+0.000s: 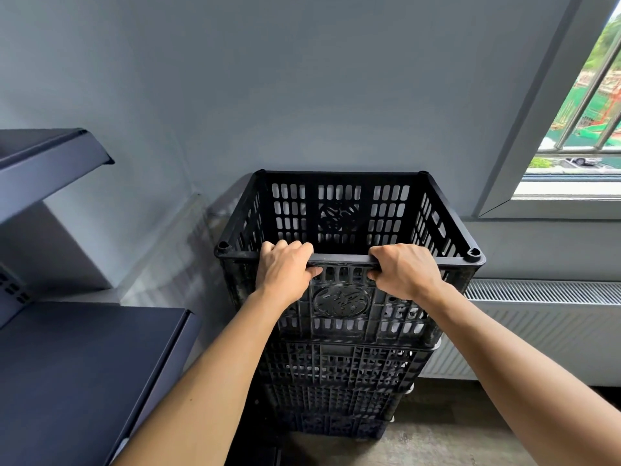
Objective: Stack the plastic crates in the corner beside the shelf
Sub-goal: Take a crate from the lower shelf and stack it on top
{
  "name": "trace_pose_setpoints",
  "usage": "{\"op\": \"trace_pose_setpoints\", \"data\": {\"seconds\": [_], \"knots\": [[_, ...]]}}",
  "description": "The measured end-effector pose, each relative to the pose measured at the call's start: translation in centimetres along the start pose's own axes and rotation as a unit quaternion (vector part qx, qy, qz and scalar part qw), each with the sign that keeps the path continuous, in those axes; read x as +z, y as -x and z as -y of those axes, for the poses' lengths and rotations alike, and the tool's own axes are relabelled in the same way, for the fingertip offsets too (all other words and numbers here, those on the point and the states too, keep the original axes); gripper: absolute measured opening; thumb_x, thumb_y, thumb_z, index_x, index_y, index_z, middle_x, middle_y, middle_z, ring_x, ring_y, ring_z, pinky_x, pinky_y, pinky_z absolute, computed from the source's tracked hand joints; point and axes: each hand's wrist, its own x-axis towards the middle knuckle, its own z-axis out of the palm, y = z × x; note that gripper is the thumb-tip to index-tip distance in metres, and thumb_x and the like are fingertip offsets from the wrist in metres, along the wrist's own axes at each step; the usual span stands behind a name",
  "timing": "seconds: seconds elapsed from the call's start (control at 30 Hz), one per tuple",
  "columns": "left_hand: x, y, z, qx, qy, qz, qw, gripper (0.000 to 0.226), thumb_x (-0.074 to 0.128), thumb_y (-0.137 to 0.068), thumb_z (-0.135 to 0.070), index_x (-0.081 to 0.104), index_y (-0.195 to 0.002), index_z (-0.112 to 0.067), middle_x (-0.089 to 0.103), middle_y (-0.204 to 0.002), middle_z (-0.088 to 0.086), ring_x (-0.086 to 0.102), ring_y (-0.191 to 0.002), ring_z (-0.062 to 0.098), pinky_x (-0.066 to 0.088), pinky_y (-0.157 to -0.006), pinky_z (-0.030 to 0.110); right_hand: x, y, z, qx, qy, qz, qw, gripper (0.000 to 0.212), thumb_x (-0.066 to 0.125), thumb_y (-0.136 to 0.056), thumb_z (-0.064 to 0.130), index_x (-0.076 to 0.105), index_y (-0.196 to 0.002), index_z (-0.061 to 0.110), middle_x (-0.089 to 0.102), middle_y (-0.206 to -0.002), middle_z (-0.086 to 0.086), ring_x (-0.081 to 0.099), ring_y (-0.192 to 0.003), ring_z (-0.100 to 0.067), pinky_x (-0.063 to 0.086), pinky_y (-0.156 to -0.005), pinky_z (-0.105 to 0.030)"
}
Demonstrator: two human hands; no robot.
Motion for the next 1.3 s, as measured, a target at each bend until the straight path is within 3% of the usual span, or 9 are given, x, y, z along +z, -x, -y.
{"op": "trace_pose_setpoints", "data": {"seconds": [0.2,0.43,0.5,0.63,0.77,0.93,1.07,1.3], "knots": [[0.0,0.6,0.3,0.007,0.003,0.002,1.000,0.035,0.054,-0.092,-0.054,0.055,-0.108,-0.023,0.061,-0.099,-0.008,0.051,-0.094,0.018,0.031,-0.087,0.038,0.0,0.5,0.1,-0.007,-0.005,0.000,1.000,0.014,0.058,-0.083,0.032,0.048,-0.079,0.023,0.063,-0.069,0.004,0.061,-0.062,-0.024,0.054,-0.061,-0.036],[-0.4,0.4,0.4,0.013,0.027,0.046,0.998,0.048,0.051,-0.088,-0.062,0.050,-0.124,-0.030,0.052,-0.121,-0.009,0.044,-0.114,0.019,0.029,-0.094,0.041,-0.2,0.2,-0.3,-0.024,-0.019,0.009,0.999,0.029,0.054,-0.088,0.054,0.048,-0.084,0.026,0.066,-0.077,0.004,0.061,-0.068,-0.022,0.051,-0.070,-0.035],[-0.4,0.7,0.5,0.018,0.039,0.048,0.998,0.052,0.052,-0.086,-0.064,0.047,-0.129,-0.035,0.047,-0.129,-0.011,0.039,-0.121,0.019,0.027,-0.096,0.041,0.1,0.4,-0.5,-0.047,-0.025,-0.008,0.999,0.038,0.047,-0.089,0.063,0.051,-0.090,0.026,0.068,-0.081,0.005,0.062,-0.071,-0.020,0.049,-0.076,-0.036],[-0.4,1.6,0.5,0.022,0.056,0.052,0.997,0.061,0.051,-0.084,-0.066,0.039,-0.136,-0.037,0.041,-0.135,-0.011,0.034,-0.125,0.020,0.022,-0.103,0.042,0.5,0.9,-0.8,-0.057,-0.030,-0.017,0.998,0.072,0.017,-0.089,0.078,0.056,-0.122,0.027,0.072,-0.102,0.004,0.066,-0.090,-0.019,0.045,-0.090,-0.042],[-0.6,2.2,0.3,0.026,0.063,0.055,0.996,0.067,0.048,-0.084,-0.067,0.033,-0.142,-0.036,0.038,-0.135,-0.010,0.033,-0.127,0.018,0.016,-0.110,0.041,0.0,1.1,-0.6,-0.052,-0.022,-0.013,0.998,0.072,0.003,-0.093,0.069,0.053,-0.128,0.031,0.068,-0.107,0.005,0.063,-0.098,-0.018,0.040,-0.093,-0.041],[-1.1,2.4,0.3,0.010,0.130,0.047,0.990,0.057,0.050,-0.089,-0.058,0.039,-0.141,-0.037,0.044,-0.136,-0.011,0.034,-0.129,0.016,0.012,-0.113,0.038,-0.4,1.7,-0.3,-0.042,-0.025,0.005,0.999,0.065,0.005,-0.097,0.062,0.048,-0.133,0.030,0.065,-0.114,0.003,0.060,-0.102,-0.020,0.041,-0.091,-0.041],[-1.0,3.0,0.4,0.014,0.163,0.032,0.986,0.058,0.049,-0.088,-0.056,0.040,-0.141,-0.035,0.044,-0.139,-0.010,0.030,-0.135,0.014,0.005,-0.118,0.039,-0.2,3.0,-0.4,-0.033,-0.036,0.004,0.999,0.055,0.019,-0.100,0.056,0.041,-0.141,0.025,0.058,-0.122,-0.002,0.055,-0.108,-0.023,0.041,-0.094,-0.041],[-1.5,4.5,-0.3,-0.006,0.231,0.005,0.973,0.057,0.054,-0.094,-0.045,0.038,-0.146,-0.029,0.035,-0.153,-0.006,0.015,-0.148,0.015,0.000,-0.121,0.041,-0.2,4.7,-0.5,-0.041,-0.055,0.004,0.998,0.074,0.045,-0.095,0.057,0.020,-0.155,0.020,0.040,-0.147,-0.005,0.037,-0.135,-0.026,0.025,-0.116,-0.040]]}}
